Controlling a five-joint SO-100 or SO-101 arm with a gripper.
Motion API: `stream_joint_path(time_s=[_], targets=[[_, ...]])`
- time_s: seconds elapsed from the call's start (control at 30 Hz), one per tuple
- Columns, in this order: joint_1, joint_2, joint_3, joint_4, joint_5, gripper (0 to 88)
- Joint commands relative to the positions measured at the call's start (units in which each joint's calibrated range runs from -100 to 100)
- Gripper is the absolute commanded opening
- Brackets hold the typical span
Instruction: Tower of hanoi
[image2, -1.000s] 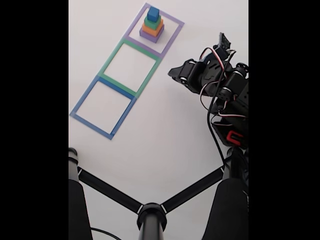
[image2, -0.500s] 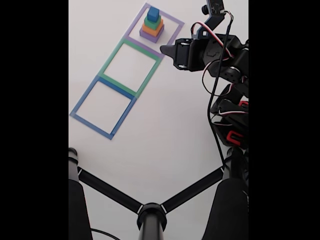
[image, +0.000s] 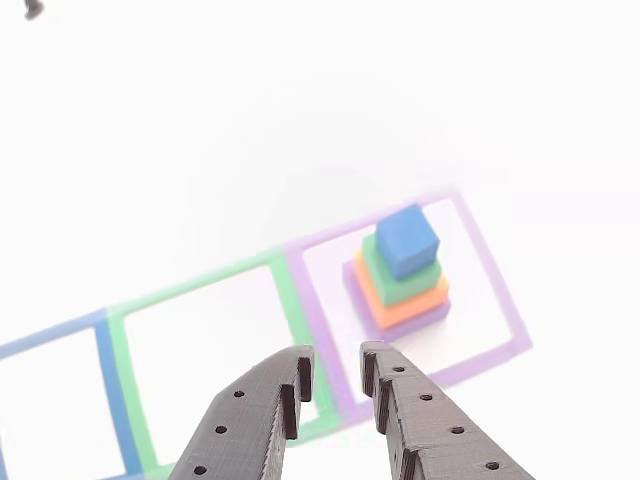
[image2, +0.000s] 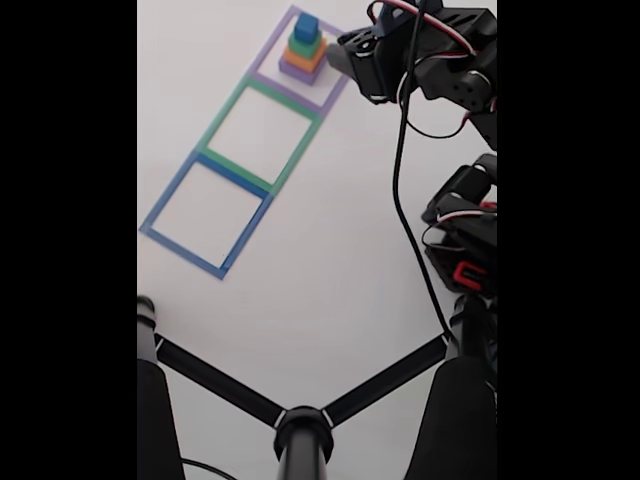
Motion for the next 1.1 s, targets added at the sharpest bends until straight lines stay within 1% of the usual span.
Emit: stream_joint_path(time_s=[0.0, 0.03, 0.13, 0.2, 0.37, 0.47, 0.5, 0.57, 0.6, 0.63, 0.7, 0.8, 0.93, 1.07], targets=[[3.9, -1.6, -3.9, 1.4, 12.4, 1.4], [5.0, -2.3, -3.1, 1.7, 14.8, 1.4], [7.8, -3.9, -1.0, 1.6, 14.8, 1.4], [9.6, -6.1, 3.4, -0.4, 14.8, 1.4], [11.6, -11.2, 16.4, -10.5, 14.8, 1.3], [13.7, -14.2, 24.2, -16.5, 14.8, 7.9], [14.2, -14.4, 25.9, -18.2, 14.8, 11.9], [15.2, -14.9, 29.8, -22.6, 14.8, 25.7], [15.5, -15.3, 32.3, -25.3, 14.8, 30.3], [15.7, -15.6, 34.2, -27.7, 14.8, 31.8], [15.4, -15.9, 38.4, -32.7, 14.8, 32.0], [14.8, -15.6, 47.3, -47.5, 14.8, 31.5], [15.2, -11.7, 52.1, -58.2, 14.8, 32.0], [15.0, -4.1, 54.3, -70.2, 14.8, 32.0]])
